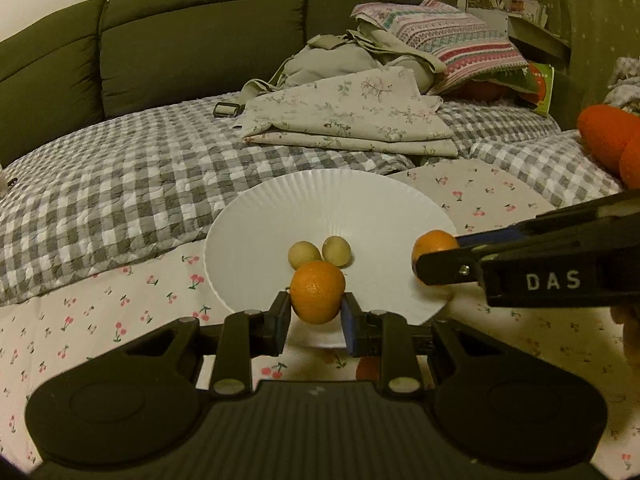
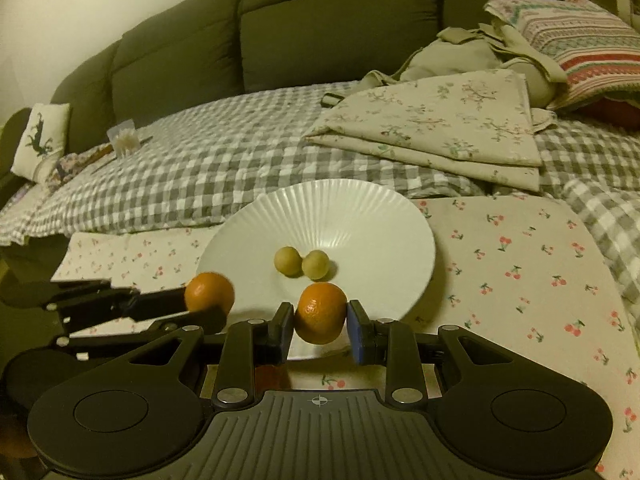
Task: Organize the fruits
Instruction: 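Carry both tangerines over the white plate and release them beside the yellow fruits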
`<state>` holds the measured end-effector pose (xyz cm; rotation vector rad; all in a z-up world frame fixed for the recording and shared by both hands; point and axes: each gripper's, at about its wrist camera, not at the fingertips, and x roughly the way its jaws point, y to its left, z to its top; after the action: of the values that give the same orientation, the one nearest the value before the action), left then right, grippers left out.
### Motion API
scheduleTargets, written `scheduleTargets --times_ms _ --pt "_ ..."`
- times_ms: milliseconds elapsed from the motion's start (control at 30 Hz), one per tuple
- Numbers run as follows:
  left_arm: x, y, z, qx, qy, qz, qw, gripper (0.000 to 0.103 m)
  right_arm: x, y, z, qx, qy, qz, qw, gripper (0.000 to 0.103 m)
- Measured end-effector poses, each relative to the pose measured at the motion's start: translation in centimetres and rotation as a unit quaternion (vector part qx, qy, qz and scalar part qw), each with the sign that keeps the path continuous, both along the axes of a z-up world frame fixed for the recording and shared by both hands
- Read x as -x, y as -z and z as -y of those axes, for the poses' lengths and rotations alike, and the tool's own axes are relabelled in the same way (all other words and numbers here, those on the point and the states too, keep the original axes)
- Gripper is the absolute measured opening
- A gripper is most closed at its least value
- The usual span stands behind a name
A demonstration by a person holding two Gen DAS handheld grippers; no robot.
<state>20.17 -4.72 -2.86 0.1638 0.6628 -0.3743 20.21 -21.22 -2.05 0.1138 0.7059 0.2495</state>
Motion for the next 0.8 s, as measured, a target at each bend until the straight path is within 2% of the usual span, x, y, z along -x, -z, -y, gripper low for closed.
scheduleTargets --times_ms 367,400,433,500,633,800 --pt "-0.5 1.1 0.6 -0.001 0.002 -0.004 1.0 0.03 -0.7 1.0 0.6 -0.018 0.005 -0.009 1.0 0.03" --pt "-0.5 0.9 0.5 0.004 0.004 -0.005 1.0 0.032 -0.7 1.0 0.8 -0.024 0.008 -0.011 1.0 0.032" --pt "-0.3 0.8 0.4 0.009 0.006 -0.004 0.9999 0.037 -0.7 0.9 1.0 -0.031 0.011 -0.012 0.999 0.04" --pt "-0.2 0.5 0.3 0.01 0.006 -0.001 0.9999 0.039 -0.6 0.6 1.3 -0.043 0.015 -0.009 0.999 0.052" --pt "0.1 -0.2 -0.2 0.024 -0.003 -0.011 0.9997 0.039 -0.3 -0.3 1.6 -0.044 0.027 0.0 0.999 0.053" --pt "0.7 -1.0 -1.3 0.038 -0.017 -0.022 0.9989 0.039 0.0 -1.8 3.0 -0.07 0.048 0.001 0.996 0.053"
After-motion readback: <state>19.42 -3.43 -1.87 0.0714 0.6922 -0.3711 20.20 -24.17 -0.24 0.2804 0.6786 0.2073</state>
